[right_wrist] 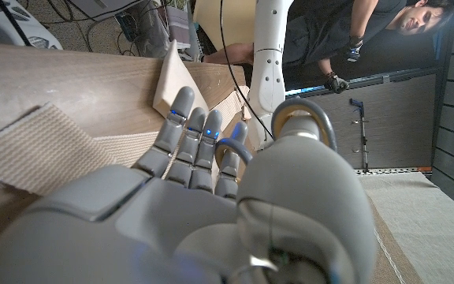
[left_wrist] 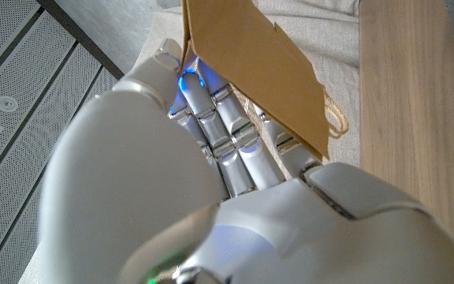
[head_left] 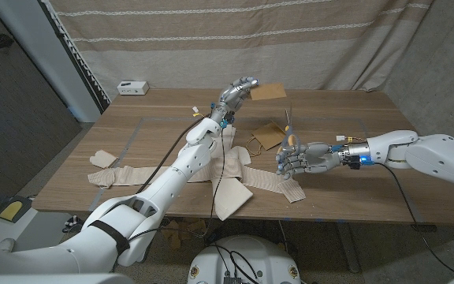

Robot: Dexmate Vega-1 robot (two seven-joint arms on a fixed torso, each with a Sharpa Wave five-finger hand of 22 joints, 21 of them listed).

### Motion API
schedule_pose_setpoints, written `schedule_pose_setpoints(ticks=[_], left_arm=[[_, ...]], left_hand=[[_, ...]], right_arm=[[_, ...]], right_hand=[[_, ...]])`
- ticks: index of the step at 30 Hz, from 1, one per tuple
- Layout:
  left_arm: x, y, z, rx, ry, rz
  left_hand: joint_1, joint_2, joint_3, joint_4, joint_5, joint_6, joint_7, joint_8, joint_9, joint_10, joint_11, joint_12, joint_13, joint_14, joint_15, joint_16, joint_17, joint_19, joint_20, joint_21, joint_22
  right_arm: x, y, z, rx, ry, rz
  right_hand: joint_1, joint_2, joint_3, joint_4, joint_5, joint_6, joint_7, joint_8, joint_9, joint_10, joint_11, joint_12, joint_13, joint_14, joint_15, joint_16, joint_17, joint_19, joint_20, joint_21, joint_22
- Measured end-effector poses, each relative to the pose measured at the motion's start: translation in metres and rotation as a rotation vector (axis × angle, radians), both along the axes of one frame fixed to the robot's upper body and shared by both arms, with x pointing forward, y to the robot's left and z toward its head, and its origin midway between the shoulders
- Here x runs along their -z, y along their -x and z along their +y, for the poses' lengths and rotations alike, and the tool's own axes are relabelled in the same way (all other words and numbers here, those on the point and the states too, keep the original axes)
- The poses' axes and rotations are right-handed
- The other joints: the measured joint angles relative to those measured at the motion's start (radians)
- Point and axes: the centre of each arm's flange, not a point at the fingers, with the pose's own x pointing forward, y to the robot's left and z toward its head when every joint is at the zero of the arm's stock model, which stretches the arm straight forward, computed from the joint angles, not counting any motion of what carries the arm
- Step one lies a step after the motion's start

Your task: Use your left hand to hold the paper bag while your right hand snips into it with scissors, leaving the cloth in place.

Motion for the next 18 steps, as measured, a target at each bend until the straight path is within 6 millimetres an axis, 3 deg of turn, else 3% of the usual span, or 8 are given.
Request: schedule_pose_setpoints(ticks=[18], left_arm=[[0.003,-0.001,-0.014,0.05,-0.046,0.012]], left_hand=[[0.0,0.0,0.006,-0.002,-0.003,0.002,0.002,0.0,-0.007,0.002,0.001,0.0,0.001,0.001,0.002,0.0,0.0,-0.005,-0.005,0.017,-0.009]], right_arm=[[-0.013,-0.005,0.002,-0.007,0.054,-0.028]], right_hand=[[-0.004,-0.004,0.0,0.0,-0.008,0.0,0.0,-0.001,0.0,0.0,0.0,0.0,0.0,0.0,0.0,0.0,0.0,0.005,0.005,-0.004,0.0]])
